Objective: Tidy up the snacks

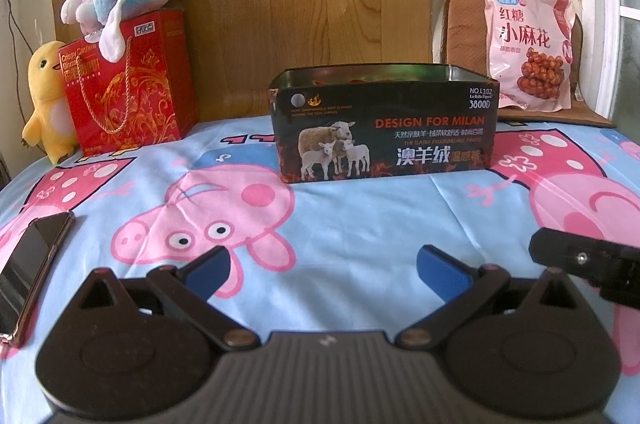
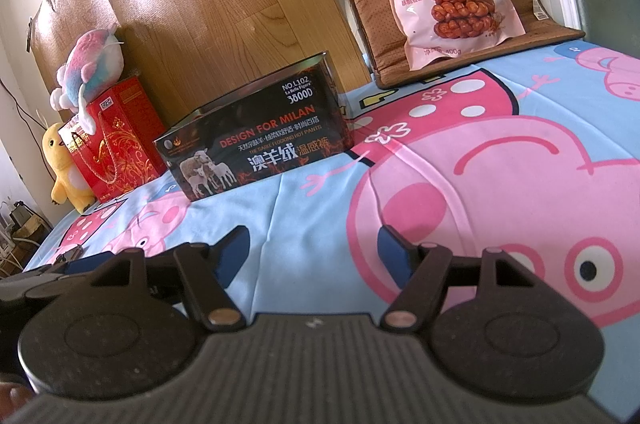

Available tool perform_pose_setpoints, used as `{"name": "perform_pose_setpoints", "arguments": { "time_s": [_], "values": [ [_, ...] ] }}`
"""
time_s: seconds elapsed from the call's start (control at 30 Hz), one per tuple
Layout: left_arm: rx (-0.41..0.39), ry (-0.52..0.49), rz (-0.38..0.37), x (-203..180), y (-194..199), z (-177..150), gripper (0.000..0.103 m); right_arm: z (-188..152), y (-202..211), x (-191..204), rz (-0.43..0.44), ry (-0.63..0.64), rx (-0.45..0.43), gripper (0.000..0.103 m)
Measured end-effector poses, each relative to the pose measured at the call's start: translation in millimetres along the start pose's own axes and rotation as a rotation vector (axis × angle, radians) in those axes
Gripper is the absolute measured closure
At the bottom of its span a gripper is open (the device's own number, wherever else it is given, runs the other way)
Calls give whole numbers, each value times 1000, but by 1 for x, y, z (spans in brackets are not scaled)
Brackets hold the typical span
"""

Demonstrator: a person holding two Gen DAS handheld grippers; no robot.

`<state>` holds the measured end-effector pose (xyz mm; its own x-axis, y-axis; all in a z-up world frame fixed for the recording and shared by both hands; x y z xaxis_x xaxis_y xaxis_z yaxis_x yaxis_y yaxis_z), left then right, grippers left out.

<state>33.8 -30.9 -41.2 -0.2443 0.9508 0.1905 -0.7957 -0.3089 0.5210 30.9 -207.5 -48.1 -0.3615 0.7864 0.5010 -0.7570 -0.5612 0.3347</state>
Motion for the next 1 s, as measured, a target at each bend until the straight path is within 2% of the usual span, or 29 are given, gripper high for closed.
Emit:
{"name": "perform_pose_setpoints", "arguments": {
  "time_s": [0.53,0.83,1.0],
  "values": [
    [21,5,13,2,-3,-2,0,0,0,0,0,0,0,30],
    [7,12,25,5,0,-1,0,0,0,-1,-3,-2,-2,29],
    [28,28,35,11,-3,0,0,0,0,0,-10,4,-1,28]
  ]
}}
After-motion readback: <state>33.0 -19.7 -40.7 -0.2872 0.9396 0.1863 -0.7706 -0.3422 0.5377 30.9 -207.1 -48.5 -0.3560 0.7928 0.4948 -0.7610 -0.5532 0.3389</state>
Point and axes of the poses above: each gripper's, at about its wrist camera, not at the fingertips, and y roughly against the way its jaws point, x to its left, z to its top, the point moved 9 cm from there along -y, roughly the way its jaws point, and after that the axes turned 12 degrees about z, right-handed, at the moved point
